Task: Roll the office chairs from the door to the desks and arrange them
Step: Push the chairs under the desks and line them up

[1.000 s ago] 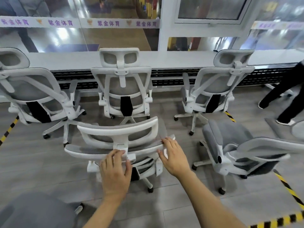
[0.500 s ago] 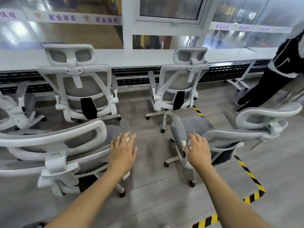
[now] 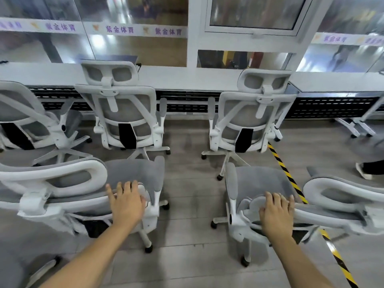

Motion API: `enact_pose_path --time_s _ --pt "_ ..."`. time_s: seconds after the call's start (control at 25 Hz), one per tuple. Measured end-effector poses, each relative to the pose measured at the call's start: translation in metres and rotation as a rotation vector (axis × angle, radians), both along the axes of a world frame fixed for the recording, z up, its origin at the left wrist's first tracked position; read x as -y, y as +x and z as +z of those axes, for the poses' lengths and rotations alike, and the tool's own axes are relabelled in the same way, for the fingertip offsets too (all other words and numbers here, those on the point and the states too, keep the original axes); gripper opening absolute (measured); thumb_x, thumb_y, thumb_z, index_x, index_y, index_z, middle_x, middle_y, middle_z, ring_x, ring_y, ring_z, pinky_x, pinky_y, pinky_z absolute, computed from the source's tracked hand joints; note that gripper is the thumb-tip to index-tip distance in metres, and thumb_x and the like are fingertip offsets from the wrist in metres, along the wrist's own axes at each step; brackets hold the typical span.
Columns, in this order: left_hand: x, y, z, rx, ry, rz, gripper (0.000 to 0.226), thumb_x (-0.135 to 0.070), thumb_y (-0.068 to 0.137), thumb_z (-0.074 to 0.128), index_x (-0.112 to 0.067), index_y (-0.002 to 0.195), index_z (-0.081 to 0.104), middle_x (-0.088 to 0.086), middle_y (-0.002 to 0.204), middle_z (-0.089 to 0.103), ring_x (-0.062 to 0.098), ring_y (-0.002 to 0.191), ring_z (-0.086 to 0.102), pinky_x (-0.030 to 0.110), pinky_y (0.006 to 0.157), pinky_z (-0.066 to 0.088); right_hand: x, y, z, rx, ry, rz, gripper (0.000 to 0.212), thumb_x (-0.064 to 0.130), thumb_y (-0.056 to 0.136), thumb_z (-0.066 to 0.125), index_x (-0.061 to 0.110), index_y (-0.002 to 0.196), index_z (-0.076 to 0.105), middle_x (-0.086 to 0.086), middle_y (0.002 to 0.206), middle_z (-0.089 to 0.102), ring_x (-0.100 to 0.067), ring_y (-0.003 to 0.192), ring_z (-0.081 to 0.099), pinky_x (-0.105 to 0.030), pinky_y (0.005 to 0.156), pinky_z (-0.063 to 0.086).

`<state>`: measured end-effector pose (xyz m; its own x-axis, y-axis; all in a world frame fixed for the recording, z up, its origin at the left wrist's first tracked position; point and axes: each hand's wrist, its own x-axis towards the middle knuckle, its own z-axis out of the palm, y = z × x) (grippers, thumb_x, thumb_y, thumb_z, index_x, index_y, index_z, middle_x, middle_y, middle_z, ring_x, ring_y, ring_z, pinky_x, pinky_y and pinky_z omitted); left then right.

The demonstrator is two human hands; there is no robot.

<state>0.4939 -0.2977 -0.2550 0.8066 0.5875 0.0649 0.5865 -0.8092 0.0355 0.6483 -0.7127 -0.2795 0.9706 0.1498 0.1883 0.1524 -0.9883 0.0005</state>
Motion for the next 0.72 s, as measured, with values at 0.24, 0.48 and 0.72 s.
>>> enact_pose_path --time_s 0.24,0.48,0.72 --pt "0.028 0.053 0.013 0.044 -0.068 -0.053 0.037 -0.028 0.084 0.063 -0.014 0.118 0.061 0.008 0.121 0.063 0.033 0.121 0.054 0.062 0.114 0.023 -0.029 0.032 0.016 -0.072 0.113 0.021 0.046 0.025 0.083 0.072 0.012 0.126 0.061 -0.011 0.122 0.066 -0.033 0.118 0.06 -0.054 0.118 0.029" --pt "0.033 0.151 0.035 0.265 -0.103 -0.253 0.036 -0.027 0.086 0.062 -0.018 0.121 0.06 0.002 0.123 0.061 0.028 0.117 0.056 0.051 0.11 0.035 -0.102 0.132 0.049 -0.027 0.255 0.117 0.048 0.022 0.088 0.062 0.012 0.134 0.055 -0.01 0.133 0.059 -0.032 0.127 0.052 -0.048 0.119 0.029" --pt "-0.041 0.293 0.041 0.356 -0.171 -0.236 0.035 -0.026 0.087 0.063 -0.02 0.122 0.061 0.002 0.121 0.063 0.032 0.109 0.058 0.047 0.097 0.043 -0.197 0.275 0.076 0.016 0.303 0.204 0.045 0.018 0.085 0.066 0.01 0.129 0.059 -0.012 0.129 0.061 -0.037 0.12 0.054 -0.051 0.109 0.039"
